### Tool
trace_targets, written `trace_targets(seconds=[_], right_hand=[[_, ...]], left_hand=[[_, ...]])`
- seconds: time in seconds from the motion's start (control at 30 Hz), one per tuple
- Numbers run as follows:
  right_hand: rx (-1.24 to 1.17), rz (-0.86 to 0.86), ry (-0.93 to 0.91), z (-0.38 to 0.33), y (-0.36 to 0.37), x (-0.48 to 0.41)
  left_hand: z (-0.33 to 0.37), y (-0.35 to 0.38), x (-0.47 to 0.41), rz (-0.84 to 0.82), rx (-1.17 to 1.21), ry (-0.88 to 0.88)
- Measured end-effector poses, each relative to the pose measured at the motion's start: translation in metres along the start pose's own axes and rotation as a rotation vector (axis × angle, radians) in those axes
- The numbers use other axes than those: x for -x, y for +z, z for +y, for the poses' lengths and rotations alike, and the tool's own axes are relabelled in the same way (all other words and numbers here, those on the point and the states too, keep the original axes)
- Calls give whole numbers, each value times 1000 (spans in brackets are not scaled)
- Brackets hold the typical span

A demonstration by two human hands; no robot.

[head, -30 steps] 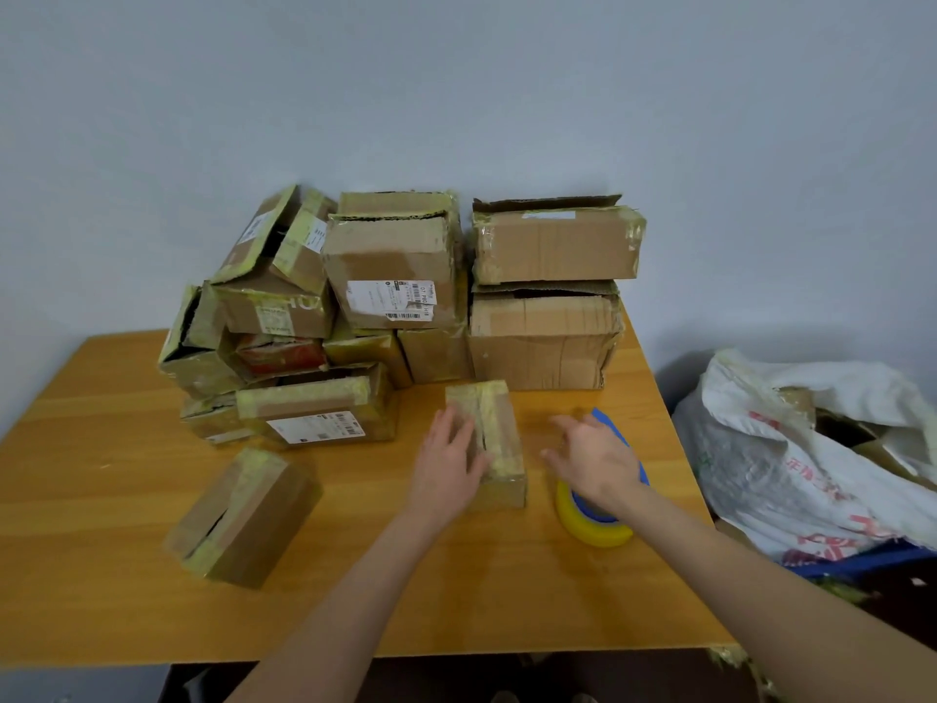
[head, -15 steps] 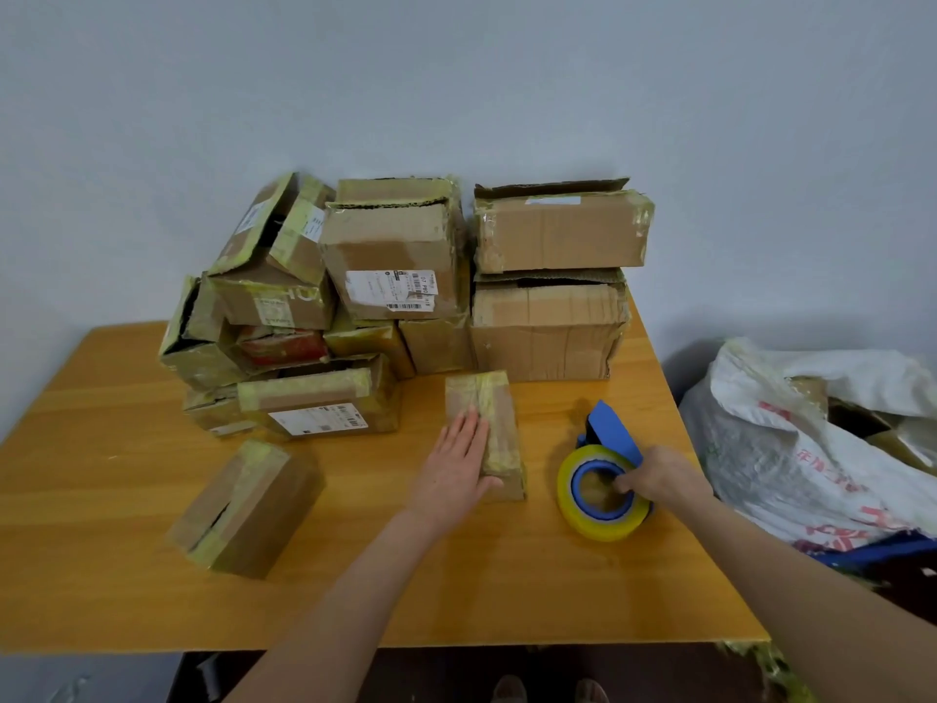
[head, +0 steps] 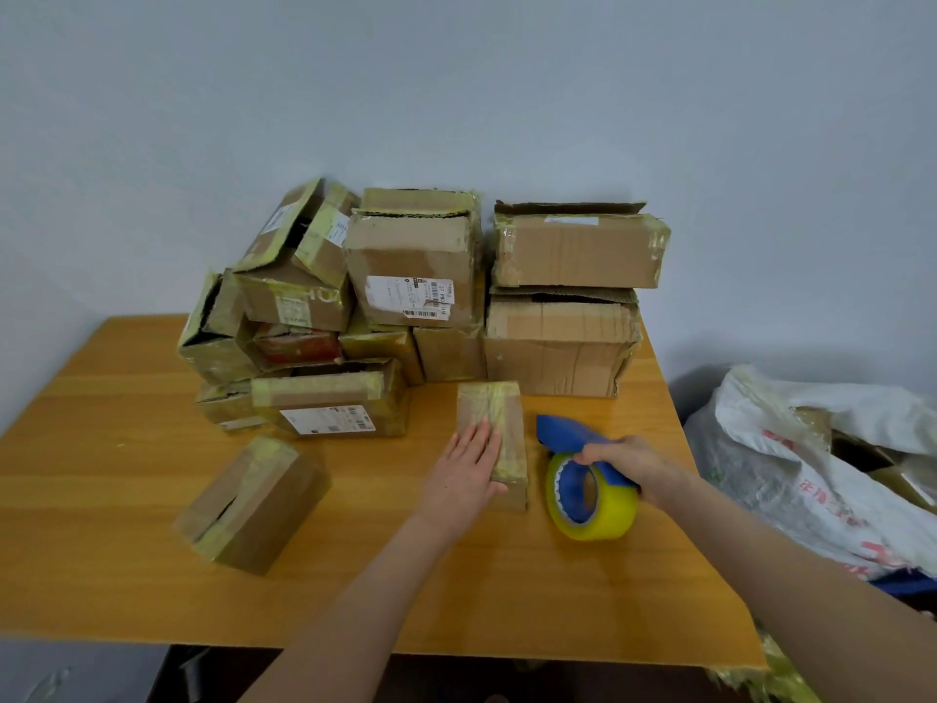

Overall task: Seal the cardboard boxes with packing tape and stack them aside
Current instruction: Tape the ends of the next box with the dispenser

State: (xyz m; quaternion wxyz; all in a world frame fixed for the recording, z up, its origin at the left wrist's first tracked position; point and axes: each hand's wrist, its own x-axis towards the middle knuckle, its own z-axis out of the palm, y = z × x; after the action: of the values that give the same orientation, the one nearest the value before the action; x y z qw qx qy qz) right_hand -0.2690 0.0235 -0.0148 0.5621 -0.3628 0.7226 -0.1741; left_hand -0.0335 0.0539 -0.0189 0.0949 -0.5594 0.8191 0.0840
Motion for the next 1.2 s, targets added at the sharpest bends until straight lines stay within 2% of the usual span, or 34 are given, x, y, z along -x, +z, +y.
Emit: trace_targets(seconds=[0.13, 0.2, 0.3, 0.37, 0.43, 0.53, 0.63, 0.77, 0.9, 1.2], right_hand=[[93, -32, -197, -19, -29, 23], [153, -58, -297, -33, -48, 40], [225, -124, -426, -52, -63, 66], [301, -158, -493, -60, -65, 79], [360, -203, -530, -66, -64, 88], [426, -256, -558, -70, -59, 93], [475, -302, -588, -72, -52, 93], [548, -335, -635, -75, -44, 94], [662, -329, -688, -74, -33, 92], [755, -207, -799, -71, -20, 88]], left_hand=[[-3, -5, 3, 40, 207, -9], [0, -21, 5, 167, 507, -97], [3, -47, 3, 362, 1109, -374], [0, -54, 0, 283, 1494, -452], [-2, -59, 2, 143, 1674, -458], [1, -62, 8, 7, 1742, -440], [4, -62, 13, -45, 1787, -430], [2, -62, 18, 58, 1764, -484], [0, -59, 16, 145, 1625, -610], [-2, -54, 20, 76, 1633, -732]])
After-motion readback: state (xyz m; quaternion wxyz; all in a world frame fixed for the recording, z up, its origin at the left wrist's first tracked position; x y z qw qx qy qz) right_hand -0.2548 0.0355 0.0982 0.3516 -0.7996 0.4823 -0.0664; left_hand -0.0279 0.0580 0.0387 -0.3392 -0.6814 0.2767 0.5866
